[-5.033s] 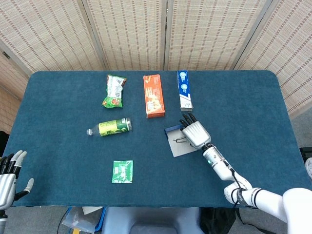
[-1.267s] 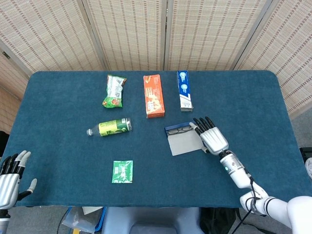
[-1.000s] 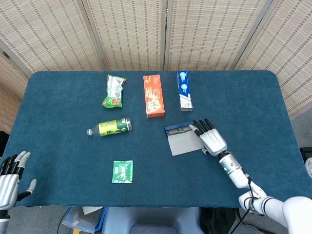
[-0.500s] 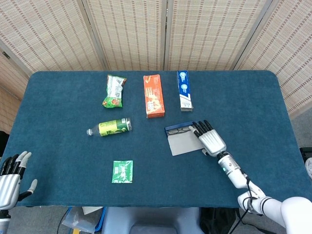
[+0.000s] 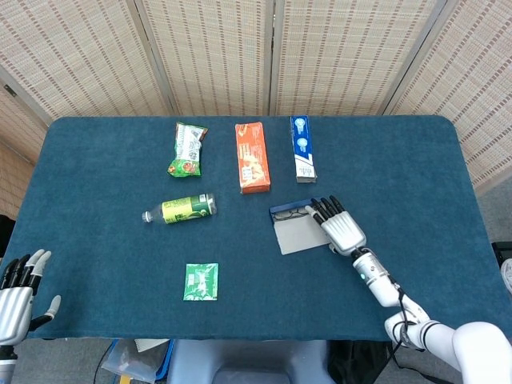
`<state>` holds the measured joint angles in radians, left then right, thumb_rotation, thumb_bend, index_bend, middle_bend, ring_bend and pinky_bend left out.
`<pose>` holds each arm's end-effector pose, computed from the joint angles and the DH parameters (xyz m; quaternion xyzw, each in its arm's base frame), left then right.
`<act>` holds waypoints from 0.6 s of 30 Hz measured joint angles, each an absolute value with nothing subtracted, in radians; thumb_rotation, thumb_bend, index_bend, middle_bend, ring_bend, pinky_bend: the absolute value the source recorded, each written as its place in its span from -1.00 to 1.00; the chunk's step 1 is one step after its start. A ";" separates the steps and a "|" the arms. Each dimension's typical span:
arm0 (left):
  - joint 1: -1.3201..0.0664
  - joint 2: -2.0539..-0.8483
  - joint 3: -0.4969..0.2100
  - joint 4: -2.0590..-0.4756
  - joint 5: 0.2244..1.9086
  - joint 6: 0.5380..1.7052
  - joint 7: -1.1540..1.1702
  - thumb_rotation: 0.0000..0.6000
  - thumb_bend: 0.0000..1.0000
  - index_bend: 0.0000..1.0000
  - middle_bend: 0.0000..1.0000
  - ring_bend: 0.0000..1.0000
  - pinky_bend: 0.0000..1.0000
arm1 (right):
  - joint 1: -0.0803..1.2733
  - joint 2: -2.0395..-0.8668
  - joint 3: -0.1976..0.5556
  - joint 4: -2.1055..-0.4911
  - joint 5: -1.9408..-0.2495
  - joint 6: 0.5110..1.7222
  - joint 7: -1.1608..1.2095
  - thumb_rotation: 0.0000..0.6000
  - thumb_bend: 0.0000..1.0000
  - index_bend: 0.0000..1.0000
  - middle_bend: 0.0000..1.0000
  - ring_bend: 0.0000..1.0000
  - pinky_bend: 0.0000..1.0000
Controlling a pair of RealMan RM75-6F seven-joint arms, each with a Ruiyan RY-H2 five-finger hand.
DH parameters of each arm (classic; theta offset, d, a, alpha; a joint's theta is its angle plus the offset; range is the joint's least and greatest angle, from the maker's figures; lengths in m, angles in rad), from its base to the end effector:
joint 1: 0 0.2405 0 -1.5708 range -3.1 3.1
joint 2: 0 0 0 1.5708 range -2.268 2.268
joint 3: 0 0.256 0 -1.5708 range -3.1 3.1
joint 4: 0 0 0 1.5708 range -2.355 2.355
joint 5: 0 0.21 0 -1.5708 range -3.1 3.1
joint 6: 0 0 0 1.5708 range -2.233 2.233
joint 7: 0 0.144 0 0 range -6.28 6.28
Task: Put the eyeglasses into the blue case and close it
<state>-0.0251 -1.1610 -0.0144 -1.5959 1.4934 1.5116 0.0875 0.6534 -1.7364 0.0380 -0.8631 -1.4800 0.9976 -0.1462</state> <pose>-0.3225 0.1546 0.1460 -0.5945 -0.3911 -0.3484 0.6101 -0.2485 -0.3520 -0.0382 0.8006 -0.2364 0.2876 0.4696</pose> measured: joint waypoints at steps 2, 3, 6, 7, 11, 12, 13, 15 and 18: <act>-0.025 -1.161 -0.015 -1.594 1.493 1.512 0.086 1.00 -0.28 -1.00 -1.00 -1.00 -1.00 | 0.655 -1.739 0.038 -0.858 -1.485 1.001 -0.140 1.00 -0.47 -1.00 -1.00 -1.00 -1.00; -0.025 -1.162 -0.015 -1.592 1.493 1.512 0.085 1.00 -0.29 -1.00 -1.00 -1.00 -1.00 | 0.656 -1.741 0.039 -0.853 -1.487 1.002 -0.136 1.00 -0.44 -1.00 -1.00 -1.00 -1.00; -0.024 -1.164 -0.015 -1.588 1.490 1.511 0.081 1.00 -0.29 -1.00 -1.00 -1.00 -1.00 | 0.660 -1.745 0.039 -0.846 -1.494 1.004 -0.128 1.00 -0.39 -1.00 -1.00 -1.00 -1.00; -0.024 -1.165 -0.015 -1.586 1.490 1.511 0.080 1.00 -0.29 -1.00 -1.00 -1.00 -1.00 | 0.662 -1.746 0.040 -0.843 -1.495 1.004 -0.125 1.00 -0.37 -1.00 -1.00 -1.00 -1.00; -0.024 -1.167 -0.014 -1.582 1.487 1.508 0.078 1.00 -0.29 -1.00 -1.00 -1.00 -1.00 | 0.667 -1.748 0.044 -0.837 -1.496 1.001 -0.118 1.00 -0.36 -1.00 -1.00 -1.00 -1.00; -0.024 -1.167 -0.014 -1.582 1.487 1.507 0.078 1.00 -0.28 -1.00 -1.00 -1.00 -1.00 | 0.669 -1.748 0.046 -0.836 -1.496 0.999 -0.115 1.00 -0.36 -1.00 -1.00 -1.00 -1.00; -0.024 -1.167 -0.014 -1.581 1.487 1.507 0.077 1.00 -0.28 -1.00 -1.00 -1.00 -1.00 | 0.670 -1.748 0.047 -0.835 -1.495 0.998 -0.114 1.00 -0.36 -1.00 -1.00 -1.00 -1.00; -0.023 -1.168 -0.015 -1.579 1.486 1.509 0.074 1.00 -0.29 -1.00 -1.00 -1.00 -1.00 | 0.675 -1.746 0.051 -0.835 -1.495 0.996 -0.112 1.00 -0.36 -1.00 -1.00 -1.00 -1.00; -0.022 -1.172 -0.014 -1.574 1.485 1.508 0.069 1.00 -0.28 -1.00 -1.00 -1.00 -1.00 | 0.680 -1.745 0.055 -0.834 -1.497 0.998 -0.113 1.00 -0.36 -1.00 -1.00 -1.00 -1.00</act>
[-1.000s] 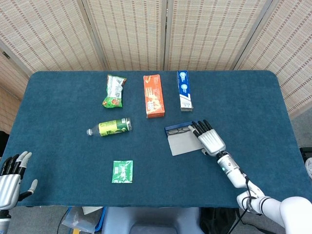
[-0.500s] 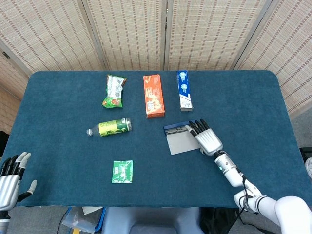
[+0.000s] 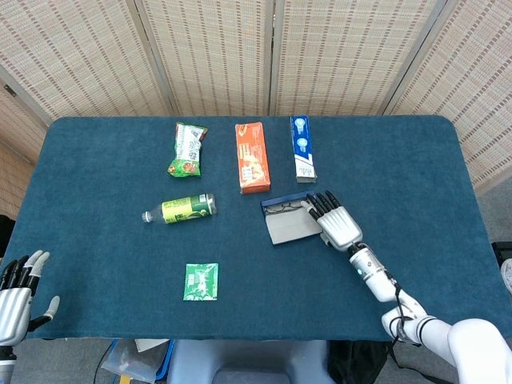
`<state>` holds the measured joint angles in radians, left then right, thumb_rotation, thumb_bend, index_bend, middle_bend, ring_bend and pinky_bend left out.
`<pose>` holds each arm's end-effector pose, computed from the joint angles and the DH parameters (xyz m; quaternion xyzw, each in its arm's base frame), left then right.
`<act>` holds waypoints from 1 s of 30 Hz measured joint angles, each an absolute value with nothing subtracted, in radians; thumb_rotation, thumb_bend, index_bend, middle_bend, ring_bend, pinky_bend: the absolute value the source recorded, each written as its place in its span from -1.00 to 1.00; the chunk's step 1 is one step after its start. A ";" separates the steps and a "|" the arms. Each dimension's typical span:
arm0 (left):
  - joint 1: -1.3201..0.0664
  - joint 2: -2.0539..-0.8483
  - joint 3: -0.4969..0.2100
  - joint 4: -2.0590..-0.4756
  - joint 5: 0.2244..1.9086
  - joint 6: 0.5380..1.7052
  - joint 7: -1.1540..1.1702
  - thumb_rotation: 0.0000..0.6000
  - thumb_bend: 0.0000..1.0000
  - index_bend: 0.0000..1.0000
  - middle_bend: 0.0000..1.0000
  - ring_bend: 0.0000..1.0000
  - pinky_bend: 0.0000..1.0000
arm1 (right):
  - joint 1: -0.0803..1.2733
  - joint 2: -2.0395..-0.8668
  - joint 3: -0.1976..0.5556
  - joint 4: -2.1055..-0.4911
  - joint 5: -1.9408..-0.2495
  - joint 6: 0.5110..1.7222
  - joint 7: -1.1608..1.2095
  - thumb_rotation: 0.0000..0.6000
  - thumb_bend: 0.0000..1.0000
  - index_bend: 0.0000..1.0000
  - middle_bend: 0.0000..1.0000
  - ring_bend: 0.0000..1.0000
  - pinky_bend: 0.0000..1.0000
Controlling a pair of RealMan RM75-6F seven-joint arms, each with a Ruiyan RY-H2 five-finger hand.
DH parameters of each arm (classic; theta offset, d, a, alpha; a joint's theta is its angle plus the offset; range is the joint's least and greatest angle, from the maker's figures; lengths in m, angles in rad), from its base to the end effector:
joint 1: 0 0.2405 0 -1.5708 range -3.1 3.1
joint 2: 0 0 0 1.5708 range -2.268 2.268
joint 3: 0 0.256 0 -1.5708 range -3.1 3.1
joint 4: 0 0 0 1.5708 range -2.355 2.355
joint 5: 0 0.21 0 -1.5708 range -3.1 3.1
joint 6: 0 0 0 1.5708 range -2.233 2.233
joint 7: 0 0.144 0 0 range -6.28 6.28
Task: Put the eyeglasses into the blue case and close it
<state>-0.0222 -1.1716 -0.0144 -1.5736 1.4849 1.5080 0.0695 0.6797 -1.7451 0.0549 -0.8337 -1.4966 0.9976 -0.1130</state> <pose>-0.3277 0.1536 0.1446 -0.5903 -0.3967 -0.3469 0.6114 -0.2396 -0.3632 -0.0359 0.7982 -0.2295 0.3013 0.4684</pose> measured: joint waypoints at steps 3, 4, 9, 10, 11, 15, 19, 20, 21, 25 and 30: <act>-0.023 -1.177 -0.014 -1.569 1.482 1.502 0.069 1.00 -0.29 -1.00 -1.00 -1.00 -1.00 | 0.686 -1.747 0.058 -0.830 -1.497 0.995 -0.110 1.00 -0.35 -1.00 -1.00 -1.00 -1.00; -0.024 -1.179 -0.014 -1.566 1.481 1.500 0.069 1.00 -0.28 -1.00 -1.00 -1.00 -1.00 | 0.688 -1.748 0.059 -0.828 -1.498 0.994 -0.107 1.00 -0.35 -1.00 -1.00 -1.00 -1.00; -0.026 -1.187 -0.015 -1.557 1.473 1.492 0.064 1.00 -0.29 -1.00 -1.00 -1.00 -1.00 | 0.704 -1.762 0.072 -0.810 -1.498 0.995 -0.089 1.00 -0.36 -1.00 -1.00 -1.00 -1.00; -0.026 -1.187 -0.015 -1.555 1.473 1.492 0.063 1.00 -0.29 -1.00 -1.00 -1.00 -1.00 | 0.708 -1.765 0.075 -0.807 -1.499 0.995 -0.087 1.00 -0.36 -1.00 -1.00 -1.00 -1.00; -0.026 -1.188 -0.015 -1.554 1.473 1.492 0.062 1.00 -0.29 -1.00 -1.00 -1.00 -1.00 | 0.713 -1.768 0.077 -0.805 -1.500 0.995 -0.086 1.00 -0.36 -1.00 -1.00 -1.00 -1.00; -0.026 -1.190 -0.017 -1.549 1.471 1.492 0.056 1.00 -0.28 -1.00 -1.00 -1.00 -1.00 | 0.733 -1.784 0.085 -0.797 -1.505 0.995 -0.081 1.00 -0.36 -0.98 -1.00 -1.00 -1.00; -0.025 -1.189 -0.017 -1.546 1.469 1.492 0.050 1.00 -0.29 -1.00 -1.00 -1.00 -1.00 | 0.743 -1.798 0.091 -0.791 -1.506 0.996 -0.062 1.00 -0.36 -0.64 -0.99 -1.00 -1.00; -0.024 -1.189 -0.017 -1.546 1.469 1.492 0.048 1.00 -0.29 -1.00 -1.00 -1.00 -1.00 | 0.745 -1.802 0.092 -0.787 -1.507 0.998 -0.059 1.00 -0.36 -0.52 -0.97 -1.00 -1.00; -0.024 -1.189 -0.016 -1.545 1.469 1.492 0.047 1.00 -0.29 -1.00 -1.00 -1.00 -1.00 | 0.746 -1.807 0.091 -0.779 -1.508 0.999 -0.056 1.00 -0.36 -0.43 -0.95 -1.00 -1.00; -0.023 -1.190 -0.015 -1.540 1.469 1.491 0.044 1.00 -0.29 -1.00 -1.00 -1.00 -1.00 | 0.749 -1.824 0.088 -0.749 -1.510 1.000 -0.043 1.00 -0.36 -0.20 -0.88 -1.00 -1.00; -0.024 -1.192 -0.015 -1.537 1.464 1.484 0.043 1.00 -0.29 -1.00 -1.00 -1.00 -1.00 | 0.751 -1.840 0.086 -0.712 -1.511 1.000 -0.024 1.00 -0.36 -0.14 -0.83 -1.00 -1.00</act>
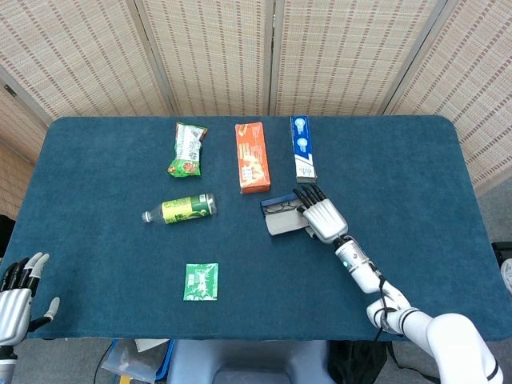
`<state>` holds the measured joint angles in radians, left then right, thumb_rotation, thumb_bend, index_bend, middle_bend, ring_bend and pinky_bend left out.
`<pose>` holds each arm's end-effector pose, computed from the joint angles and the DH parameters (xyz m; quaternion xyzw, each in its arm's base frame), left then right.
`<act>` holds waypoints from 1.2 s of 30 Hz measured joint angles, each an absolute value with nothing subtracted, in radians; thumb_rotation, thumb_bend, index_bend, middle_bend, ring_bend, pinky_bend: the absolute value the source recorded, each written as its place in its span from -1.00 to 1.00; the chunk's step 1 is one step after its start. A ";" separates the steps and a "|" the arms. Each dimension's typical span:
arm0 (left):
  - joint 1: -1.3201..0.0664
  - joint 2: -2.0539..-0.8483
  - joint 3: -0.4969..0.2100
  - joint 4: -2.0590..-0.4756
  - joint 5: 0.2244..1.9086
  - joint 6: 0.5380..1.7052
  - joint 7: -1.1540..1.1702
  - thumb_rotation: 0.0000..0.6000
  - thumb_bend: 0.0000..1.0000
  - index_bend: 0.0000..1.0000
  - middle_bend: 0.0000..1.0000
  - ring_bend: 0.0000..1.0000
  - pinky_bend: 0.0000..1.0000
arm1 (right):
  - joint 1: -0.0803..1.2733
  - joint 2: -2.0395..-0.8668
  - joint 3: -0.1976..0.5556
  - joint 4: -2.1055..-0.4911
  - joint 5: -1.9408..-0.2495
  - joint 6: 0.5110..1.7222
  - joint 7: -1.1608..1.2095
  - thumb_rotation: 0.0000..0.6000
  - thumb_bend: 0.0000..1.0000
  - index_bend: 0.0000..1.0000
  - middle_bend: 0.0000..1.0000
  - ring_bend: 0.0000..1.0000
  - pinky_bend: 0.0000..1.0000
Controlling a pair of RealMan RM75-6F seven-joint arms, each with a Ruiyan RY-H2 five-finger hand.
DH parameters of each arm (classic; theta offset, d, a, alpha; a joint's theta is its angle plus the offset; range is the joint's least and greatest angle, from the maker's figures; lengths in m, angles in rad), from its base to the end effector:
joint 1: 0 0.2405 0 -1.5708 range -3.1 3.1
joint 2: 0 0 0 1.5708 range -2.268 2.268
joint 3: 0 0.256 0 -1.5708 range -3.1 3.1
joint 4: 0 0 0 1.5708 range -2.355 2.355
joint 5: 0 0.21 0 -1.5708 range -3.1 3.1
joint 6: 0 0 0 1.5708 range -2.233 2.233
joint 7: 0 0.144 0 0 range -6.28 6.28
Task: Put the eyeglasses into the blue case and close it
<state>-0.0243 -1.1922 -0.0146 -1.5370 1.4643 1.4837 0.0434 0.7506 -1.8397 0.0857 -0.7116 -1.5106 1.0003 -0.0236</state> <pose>-0.3366 0.1541 0.1393 -0.5861 -0.4103 -0.3399 0.6104 -0.2113 -0.3833 -0.0519 0.7886 -0.2305 0.3396 0.4579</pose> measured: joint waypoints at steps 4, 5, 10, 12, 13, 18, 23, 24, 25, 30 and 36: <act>-0.027 -1.195 -0.016 -1.534 1.466 1.481 0.041 1.00 -0.28 -1.00 -1.00 -1.00 -1.00 | 0.753 -1.848 0.083 -0.693 -1.512 0.999 -0.010 1.00 -0.36 -0.08 -0.80 -1.00 -1.00; -0.028 -1.196 -0.016 -1.534 1.466 1.480 0.041 1.00 -0.28 -1.00 -1.00 -1.00 -1.00 | 0.753 -1.849 0.082 -0.690 -1.513 1.000 -0.009 1.00 -0.35 -0.07 -0.80 -1.00 -1.00; -0.032 -1.197 -0.017 -1.533 1.466 1.476 0.041 1.00 -0.29 -1.00 -1.00 -1.00 -1.00 | 0.754 -1.854 0.080 -0.675 -1.518 1.011 0.007 1.00 -0.34 0.03 -0.74 -1.00 -1.00; -0.033 -1.196 -0.018 -1.534 1.467 1.476 0.042 1.00 -0.29 -1.00 -1.00 -1.00 -1.00 | 0.754 -1.856 0.078 -0.668 -1.520 1.015 0.013 1.00 -0.32 0.08 -0.70 -1.00 -1.00; -0.034 -1.196 -0.018 -1.534 1.467 1.476 0.042 1.00 -0.29 -1.00 -1.00 -1.00 -1.00 | 0.755 -1.857 0.078 -0.665 -1.521 1.016 0.015 1.00 -0.31 0.11 -0.69 -1.00 -1.00; -0.035 -1.197 -0.018 -1.535 1.469 1.475 0.042 1.00 -0.29 -1.00 -1.00 -1.00 -1.00 | 0.752 -1.856 0.075 -0.663 -1.525 1.030 0.027 1.00 -0.26 0.19 -0.64 -1.00 -1.00; -0.034 -1.196 -0.017 -1.534 1.467 1.475 0.041 1.00 -0.28 -1.00 -1.00 -1.00 -1.00 | 0.732 -1.833 0.063 -0.700 -1.537 1.067 0.030 1.00 -0.23 0.21 -0.62 -1.00 -1.00; -0.034 -1.196 -0.016 -1.534 1.467 1.474 0.041 1.00 -0.29 -1.00 -1.00 -1.00 -1.00 | 0.724 -1.824 0.058 -0.715 -1.540 1.076 0.029 1.00 -0.23 0.21 -0.62 -1.00 -1.00; -0.034 -1.197 -0.016 -1.534 1.468 1.474 0.042 1.00 -0.29 -1.00 -1.00 -1.00 -1.00 | 0.714 -1.813 0.053 -0.732 -1.543 1.088 0.025 1.00 -0.23 0.22 -0.61 -1.00 -1.00; -0.037 -1.198 -0.014 -1.538 1.478 1.475 0.042 1.00 -0.29 -1.00 -1.00 -1.00 -1.00 | 0.665 -1.760 0.030 -0.824 -1.553 1.138 0.000 1.00 -0.23 0.23 -0.60 -1.00 -1.00; -0.041 -1.197 -0.012 -1.548 1.492 1.479 0.046 1.00 -0.29 -1.00 -1.00 -1.00 -1.00 | 0.590 -1.674 -0.006 -0.979 -1.561 1.193 -0.055 1.00 -0.23 0.24 -0.59 -1.00 -1.00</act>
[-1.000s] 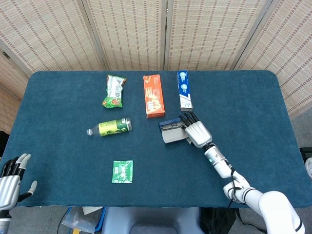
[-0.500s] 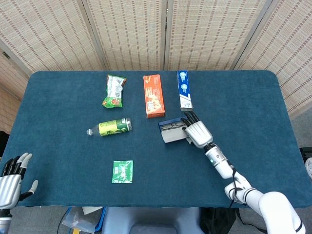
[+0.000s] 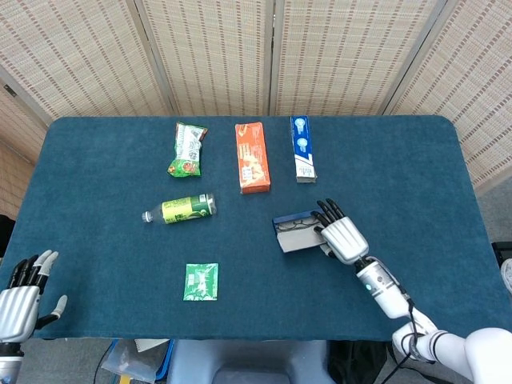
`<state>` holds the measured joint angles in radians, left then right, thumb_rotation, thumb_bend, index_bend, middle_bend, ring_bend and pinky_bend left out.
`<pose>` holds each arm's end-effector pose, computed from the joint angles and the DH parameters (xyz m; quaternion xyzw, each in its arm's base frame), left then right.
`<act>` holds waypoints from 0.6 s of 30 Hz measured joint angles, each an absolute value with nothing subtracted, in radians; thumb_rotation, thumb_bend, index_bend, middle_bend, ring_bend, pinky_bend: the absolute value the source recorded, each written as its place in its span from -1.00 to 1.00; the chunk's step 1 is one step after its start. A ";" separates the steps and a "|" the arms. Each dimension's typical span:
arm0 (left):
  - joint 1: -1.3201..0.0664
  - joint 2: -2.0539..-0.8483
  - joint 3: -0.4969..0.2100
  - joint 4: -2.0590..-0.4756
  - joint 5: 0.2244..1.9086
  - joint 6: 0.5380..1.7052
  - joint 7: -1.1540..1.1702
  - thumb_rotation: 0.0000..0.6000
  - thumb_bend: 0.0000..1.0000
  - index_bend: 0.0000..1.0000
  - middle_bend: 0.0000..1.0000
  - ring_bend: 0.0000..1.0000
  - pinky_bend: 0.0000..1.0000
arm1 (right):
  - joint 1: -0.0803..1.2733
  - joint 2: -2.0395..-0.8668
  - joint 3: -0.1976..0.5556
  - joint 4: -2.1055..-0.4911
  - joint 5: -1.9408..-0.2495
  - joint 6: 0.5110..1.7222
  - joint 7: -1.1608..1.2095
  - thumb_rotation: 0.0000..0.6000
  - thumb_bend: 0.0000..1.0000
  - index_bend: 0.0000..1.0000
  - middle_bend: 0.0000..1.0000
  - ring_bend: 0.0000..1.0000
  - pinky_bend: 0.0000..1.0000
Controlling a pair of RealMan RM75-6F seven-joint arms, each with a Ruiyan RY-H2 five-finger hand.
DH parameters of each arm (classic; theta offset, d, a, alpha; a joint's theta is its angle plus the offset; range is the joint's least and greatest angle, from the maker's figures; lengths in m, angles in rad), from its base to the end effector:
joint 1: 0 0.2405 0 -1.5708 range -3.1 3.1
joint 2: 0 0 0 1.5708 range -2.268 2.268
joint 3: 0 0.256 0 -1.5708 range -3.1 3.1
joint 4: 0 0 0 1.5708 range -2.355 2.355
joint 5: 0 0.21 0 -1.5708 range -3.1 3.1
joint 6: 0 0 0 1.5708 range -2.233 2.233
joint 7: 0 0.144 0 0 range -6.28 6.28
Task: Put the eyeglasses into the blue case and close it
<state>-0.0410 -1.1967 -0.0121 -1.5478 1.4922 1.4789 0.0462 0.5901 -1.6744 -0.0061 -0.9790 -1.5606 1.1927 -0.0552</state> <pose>-0.3281 0.1592 0.1342 -0.5977 -0.4054 -0.3517 0.5956 -0.2413 -0.3211 -0.0186 0.7784 -0.2402 0.3722 0.4448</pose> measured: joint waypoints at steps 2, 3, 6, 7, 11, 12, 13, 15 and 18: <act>-0.042 -1.196 -0.012 -1.551 1.495 1.481 0.047 1.00 -0.29 -1.00 -1.00 -1.00 -1.00 | 0.564 -1.645 -0.019 -1.028 -1.562 1.210 -0.077 1.00 -0.23 0.24 -0.59 -1.00 -1.00; -0.042 -1.195 -0.011 -1.552 1.496 1.481 0.047 1.00 -0.29 -1.00 -1.00 -1.00 -1.00 | 0.547 -1.626 -0.027 -1.060 -1.562 1.220 -0.092 1.00 -0.23 0.24 -0.59 -1.00 -1.00; -0.042 -1.194 -0.010 -1.555 1.499 1.482 0.047 1.00 -0.29 -1.00 -1.00 -1.00 -1.00 | 0.508 -1.582 -0.046 -1.130 -1.560 1.238 -0.131 1.00 -0.23 0.24 -0.58 -1.00 -1.00; -0.042 -1.194 -0.009 -1.555 1.500 1.483 0.047 1.00 -0.28 -1.00 -1.00 -1.00 -1.00 | 0.498 -1.569 -0.050 -1.147 -1.560 1.243 -0.144 1.00 -0.23 0.24 -0.58 -1.00 -1.00; -0.040 -1.192 -0.008 -1.557 1.500 1.485 0.046 1.00 -0.29 -1.00 -1.00 -1.00 -1.00 | 0.475 -1.535 -0.054 -1.187 -1.558 1.255 -0.178 1.00 -0.22 0.24 -0.58 -1.00 -1.00; -0.040 -1.192 -0.008 -1.557 1.501 1.485 0.046 1.00 -0.29 -1.00 -1.00 -1.00 -1.00 | 0.476 -1.536 -0.047 -1.186 -1.556 1.253 -0.179 1.00 -0.22 0.24 -0.58 -1.00 -1.00; -0.040 -1.192 -0.007 -1.558 1.501 1.486 0.046 1.00 -0.29 -1.00 -1.00 -1.00 -1.00 | 0.478 -1.537 -0.040 -1.184 -1.554 1.250 -0.178 1.00 -0.22 0.24 -0.58 -1.00 -1.00; -0.038 -1.191 -0.007 -1.558 1.499 1.487 0.044 1.00 -0.29 -1.00 -1.00 -1.00 -1.00 | 0.487 -1.544 -0.023 -1.176 -1.549 1.239 -0.178 1.00 -0.22 0.24 -0.60 -1.00 -1.00; -0.035 -1.188 -0.007 -1.556 1.496 1.489 0.040 1.00 -0.29 -1.00 -1.00 -1.00 -1.00 | 0.505 -1.558 -0.001 -1.159 -1.543 1.217 -0.179 1.00 -0.22 0.24 -0.63 -1.00 -1.00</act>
<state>-0.0348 -1.1878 -0.0065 -1.5558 1.4958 1.4893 0.0400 0.5053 -1.5582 -0.0007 -1.1586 -1.5427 1.2173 -0.1789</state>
